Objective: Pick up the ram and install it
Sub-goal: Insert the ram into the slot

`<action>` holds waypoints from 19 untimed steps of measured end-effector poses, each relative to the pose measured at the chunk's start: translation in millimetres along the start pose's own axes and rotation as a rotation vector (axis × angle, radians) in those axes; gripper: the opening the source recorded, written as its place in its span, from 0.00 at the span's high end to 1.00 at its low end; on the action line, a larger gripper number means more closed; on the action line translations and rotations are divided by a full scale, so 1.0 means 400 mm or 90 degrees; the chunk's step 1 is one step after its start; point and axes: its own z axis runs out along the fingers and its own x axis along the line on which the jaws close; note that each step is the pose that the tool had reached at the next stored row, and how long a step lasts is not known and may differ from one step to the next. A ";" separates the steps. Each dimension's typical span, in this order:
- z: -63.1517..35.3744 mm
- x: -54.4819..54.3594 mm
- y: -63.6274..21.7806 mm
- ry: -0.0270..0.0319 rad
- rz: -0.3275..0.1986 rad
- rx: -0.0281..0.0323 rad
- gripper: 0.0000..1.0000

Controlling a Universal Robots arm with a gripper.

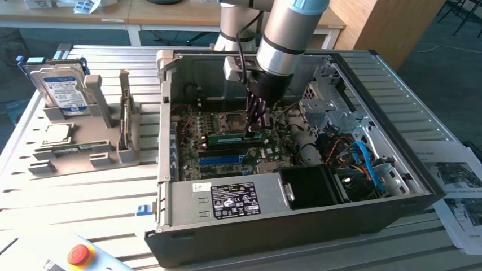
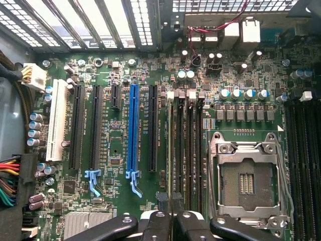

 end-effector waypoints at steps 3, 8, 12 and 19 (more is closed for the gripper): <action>-0.001 0.000 -0.001 -0.0001 0.000 -0.0029 0.88; -0.003 0.000 -0.003 0.0002 -0.001 -0.0087 0.88; -0.002 0.001 -0.003 0.0002 -0.001 -0.0088 0.88; -0.001 0.001 0.000 0.0000 0.000 -0.0088 0.88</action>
